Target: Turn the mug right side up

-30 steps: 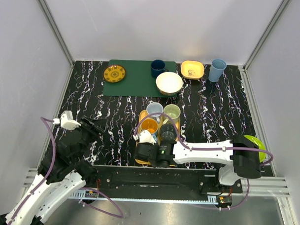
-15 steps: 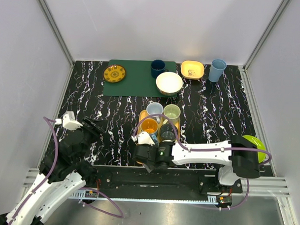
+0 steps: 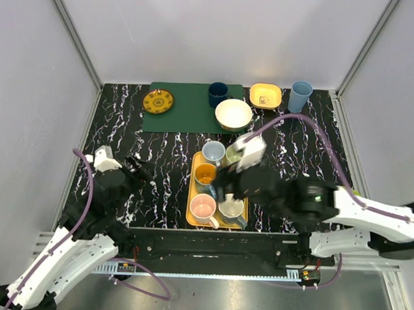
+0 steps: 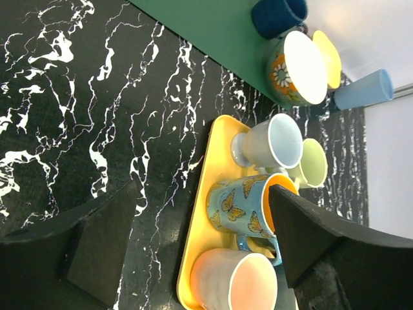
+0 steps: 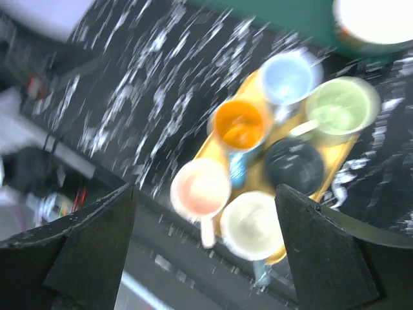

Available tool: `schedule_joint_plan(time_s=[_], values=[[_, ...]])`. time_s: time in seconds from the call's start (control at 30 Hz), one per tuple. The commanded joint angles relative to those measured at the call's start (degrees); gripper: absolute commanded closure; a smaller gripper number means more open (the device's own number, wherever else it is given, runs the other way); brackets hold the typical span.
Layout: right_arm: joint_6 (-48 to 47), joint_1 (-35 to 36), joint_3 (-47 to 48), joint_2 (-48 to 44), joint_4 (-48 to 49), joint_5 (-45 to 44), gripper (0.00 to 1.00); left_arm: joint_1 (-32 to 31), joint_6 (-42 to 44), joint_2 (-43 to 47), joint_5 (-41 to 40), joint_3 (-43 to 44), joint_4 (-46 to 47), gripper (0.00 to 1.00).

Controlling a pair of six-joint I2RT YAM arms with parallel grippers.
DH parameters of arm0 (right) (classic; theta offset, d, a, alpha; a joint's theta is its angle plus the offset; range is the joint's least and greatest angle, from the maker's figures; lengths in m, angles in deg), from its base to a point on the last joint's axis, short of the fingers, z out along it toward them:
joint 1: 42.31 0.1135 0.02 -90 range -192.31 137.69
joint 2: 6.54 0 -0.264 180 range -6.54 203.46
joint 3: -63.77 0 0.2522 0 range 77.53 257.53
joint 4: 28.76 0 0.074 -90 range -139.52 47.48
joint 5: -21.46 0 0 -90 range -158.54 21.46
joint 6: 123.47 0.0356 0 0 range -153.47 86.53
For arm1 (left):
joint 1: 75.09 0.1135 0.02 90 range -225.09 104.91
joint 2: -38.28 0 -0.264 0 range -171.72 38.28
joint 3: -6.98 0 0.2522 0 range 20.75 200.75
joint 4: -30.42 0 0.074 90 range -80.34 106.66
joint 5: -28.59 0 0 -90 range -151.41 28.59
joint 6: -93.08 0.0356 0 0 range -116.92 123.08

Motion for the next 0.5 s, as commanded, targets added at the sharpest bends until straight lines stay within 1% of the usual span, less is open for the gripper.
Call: schedule_joint_plan(time_s=[0.0, 0.03, 0.07, 0.1, 0.17, 0.2, 0.33, 0.4, 0.47], values=[[-1.2, -13.8, -4.6, -8.7, 1.7, -10.5, 0.07, 0.1, 1.5, -6.8, -0.1, 3.9, -0.2, 0.12], [-1.2, -18.9, -6.3, -9.9, 3.5, -7.5, 0.07, 0.1, 1.4, -8.2, 0.0, 4.2, -0.3, 0.10], [-1.2, -26.9, -8.0, -11.3, 4.2, -1.6, 0.07, 0.1, 1.3, -9.3, 0.5, 4.4, -0.6, 0.10], [-1.3, -31.0, -11.2, -11.6, 5.0, 1.0, 0.06, 0.1, 1.3, -11.8, 0.8, 5.1, -0.8, 0.09], [-1.1, -36.2, -13.8, -11.0, 6.6, 6.4, 0.05, 0.1, 1.1, -14.0, 1.4, 5.6, -1.3, 0.08], [-0.9, -39.1, -16.4, -10.8, 7.3, 7.5, 0.05, 0.1, 1.1, -15.6, 1.9, 5.9, -1.2, 0.08], [0.1, -39.9, -21.3, -11.5, 12.4, 8.2, 0.05, 0.1, 1.8, -16.9, 3.6, 5.9, 0.2, 0.09], [0.2, -40.0, -23.1, -13.7, 13.8, 7.0, 0.05, 0.1, 3.0, -16.4, 4.3, 5.2, 1.4, 0.10], [-0.5, -40.0, -25.2, -17.2, 16.7, 5.3, 0.05, 0.1, 4.9, -15.8, 5.1, 4.9, 2.4, 0.07]])
